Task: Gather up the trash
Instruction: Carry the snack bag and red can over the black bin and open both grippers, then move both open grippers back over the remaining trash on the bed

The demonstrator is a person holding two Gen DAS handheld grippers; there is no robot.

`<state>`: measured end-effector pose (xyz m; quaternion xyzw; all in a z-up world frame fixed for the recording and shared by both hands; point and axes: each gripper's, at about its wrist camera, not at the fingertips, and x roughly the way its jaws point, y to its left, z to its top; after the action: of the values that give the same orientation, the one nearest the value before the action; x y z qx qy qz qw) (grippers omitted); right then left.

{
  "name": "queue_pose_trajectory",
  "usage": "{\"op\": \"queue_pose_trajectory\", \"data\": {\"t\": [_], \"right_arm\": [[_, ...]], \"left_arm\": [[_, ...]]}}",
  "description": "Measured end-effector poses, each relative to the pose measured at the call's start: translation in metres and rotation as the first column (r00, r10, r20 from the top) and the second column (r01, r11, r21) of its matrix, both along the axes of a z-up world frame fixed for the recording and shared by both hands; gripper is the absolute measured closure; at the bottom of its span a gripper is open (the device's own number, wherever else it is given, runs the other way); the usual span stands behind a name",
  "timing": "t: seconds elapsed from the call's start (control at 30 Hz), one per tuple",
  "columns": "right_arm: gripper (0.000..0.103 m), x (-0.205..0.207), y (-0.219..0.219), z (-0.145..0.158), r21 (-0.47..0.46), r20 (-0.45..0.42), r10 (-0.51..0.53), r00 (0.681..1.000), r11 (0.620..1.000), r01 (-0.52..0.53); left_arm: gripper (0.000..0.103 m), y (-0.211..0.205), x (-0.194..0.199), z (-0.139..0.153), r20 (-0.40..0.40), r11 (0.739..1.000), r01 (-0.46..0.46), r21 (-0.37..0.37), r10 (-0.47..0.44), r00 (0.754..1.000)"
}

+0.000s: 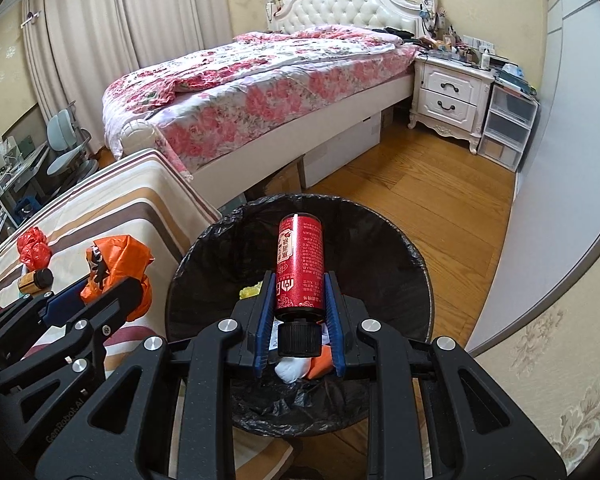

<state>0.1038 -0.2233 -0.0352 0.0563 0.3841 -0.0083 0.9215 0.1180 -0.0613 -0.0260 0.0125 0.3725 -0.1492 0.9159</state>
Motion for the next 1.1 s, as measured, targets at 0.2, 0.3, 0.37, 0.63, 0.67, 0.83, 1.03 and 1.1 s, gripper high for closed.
{"op": "queue_pose_trajectory", "data": {"t": [0.2,0.3,0.37,0.63,0.67,0.83,1.03,1.1], "right_arm": [[0.080,0.005,-0.007,-0.005,0.000,-0.010,-0.018,1.000,1.000,0.018],[0.076,0.007,-0.010,-0.006,0.003,-0.011,-0.027,1.000,1.000,0.027],[0.068,0.008,-0.012,-0.007,0.003,-0.011,-0.037,0.999,0.999,0.037],[0.060,0.005,-0.014,-0.007,-0.001,-0.012,-0.057,0.998,0.998,0.057],[0.058,0.005,-0.013,-0.007,-0.001,-0.012,-0.058,0.998,0.998,0.058],[0.055,0.002,-0.005,-0.006,0.002,-0.011,-0.039,0.999,0.999,0.039],[0.050,0.002,0.022,-0.006,-0.001,-0.022,0.021,1.000,1.000,-0.021],[0.049,0.003,0.035,-0.006,0.002,-0.027,0.050,0.998,0.999,-0.050]], "left_arm": [[0.066,-0.008,0.008,-0.006,-0.014,1.000,0.007,0.013,-0.007,1.000],[0.058,-0.010,0.011,-0.007,-0.019,1.000,0.001,0.017,-0.001,1.000],[0.046,-0.009,0.011,-0.007,-0.020,1.000,-0.004,0.012,0.004,1.000],[0.029,0.001,0.005,-0.003,-0.008,0.999,-0.044,0.004,0.044,0.999],[0.029,0.003,0.004,-0.002,-0.008,0.999,-0.050,0.005,0.051,0.999],[0.029,0.022,-0.006,0.003,0.015,0.995,-0.093,0.024,0.093,0.996],[0.029,0.060,-0.018,0.006,0.011,0.985,-0.170,0.023,0.169,0.985],[0.029,0.075,-0.022,0.006,0.003,0.980,-0.200,0.022,0.200,0.980]]}}
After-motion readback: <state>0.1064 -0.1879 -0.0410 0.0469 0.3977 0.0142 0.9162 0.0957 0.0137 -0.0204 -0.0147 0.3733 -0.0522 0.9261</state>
